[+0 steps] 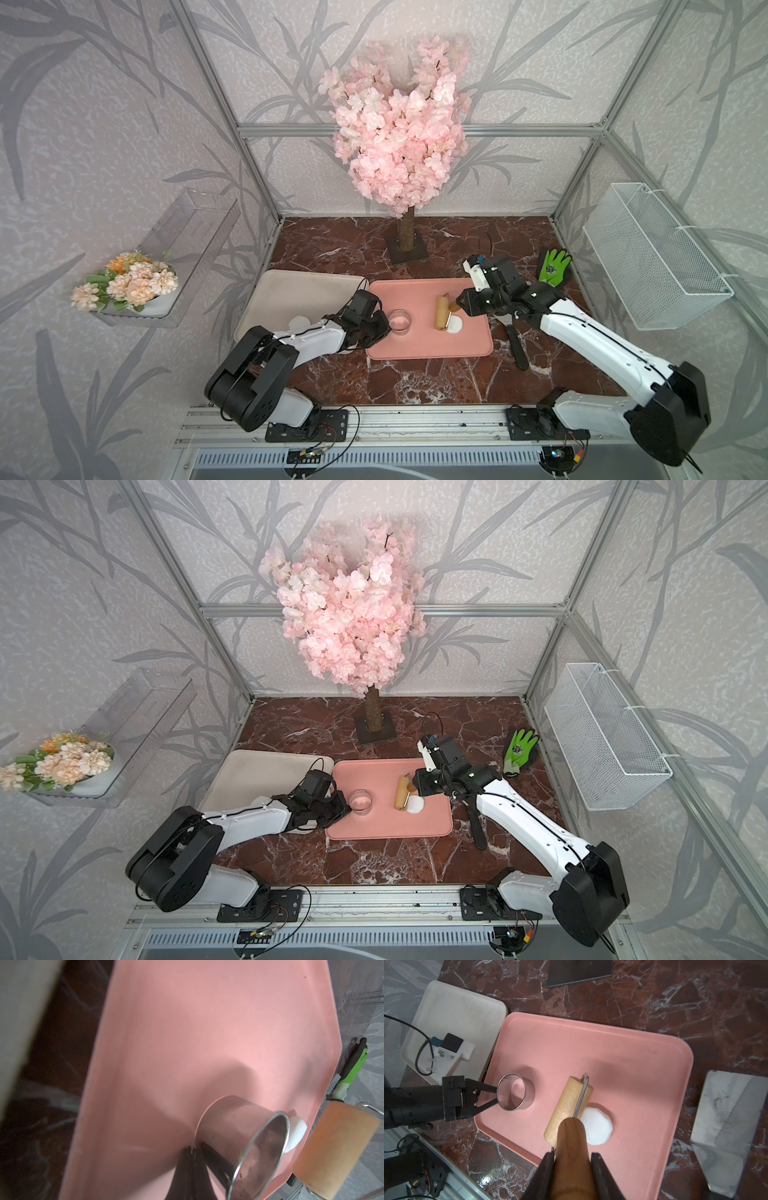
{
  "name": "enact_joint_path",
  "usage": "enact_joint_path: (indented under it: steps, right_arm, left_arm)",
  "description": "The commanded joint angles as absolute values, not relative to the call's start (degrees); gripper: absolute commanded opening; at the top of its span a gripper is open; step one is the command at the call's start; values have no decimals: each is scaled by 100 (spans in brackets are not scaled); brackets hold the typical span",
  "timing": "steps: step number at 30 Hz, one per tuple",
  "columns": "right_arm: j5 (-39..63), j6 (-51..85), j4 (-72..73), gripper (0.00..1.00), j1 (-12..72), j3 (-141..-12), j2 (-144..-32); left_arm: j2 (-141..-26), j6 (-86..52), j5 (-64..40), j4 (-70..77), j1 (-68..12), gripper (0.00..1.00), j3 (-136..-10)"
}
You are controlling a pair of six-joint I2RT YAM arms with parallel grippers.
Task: Roll out the dumpling wrappers from the dough
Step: Flatten out the dough on the work surface.
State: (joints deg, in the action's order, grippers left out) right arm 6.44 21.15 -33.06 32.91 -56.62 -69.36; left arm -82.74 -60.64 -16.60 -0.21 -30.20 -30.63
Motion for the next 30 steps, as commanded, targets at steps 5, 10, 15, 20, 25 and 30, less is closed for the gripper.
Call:
enact_joint_path:
  steps: [5,10,15,20,25,30]
  right_arm:
    - [167,1939,-3543,0,3215,-5382,-6625]
    - [-389,2118,-3664,0,3086,-5056,-6822]
    - [-936,2251,-4023,0,2792,-5070,-6826]
    - [-986,2193,-4018,0,2757,-5073,-6772]
    - [-1134,2138,-4182,0,2758,-5154,-6846]
    - [-1224,2101,-4284,0,2750,-5178,-6794]
  left_arm:
    - [-8498,-6021,-1418,-843,-2997,0,-2839]
    - [-8500,-6011,-1406,-857,-2996,0,-2855]
    - [-8495,-6020,-1393,-837,-2997,0,-2822]
    - [-8541,-6021,-1409,-800,-2995,0,-2811]
    - [-8536,-6021,-1417,-805,-2995,0,-2821]
    - [-8516,-6021,-1413,-800,-2989,0,-2790]
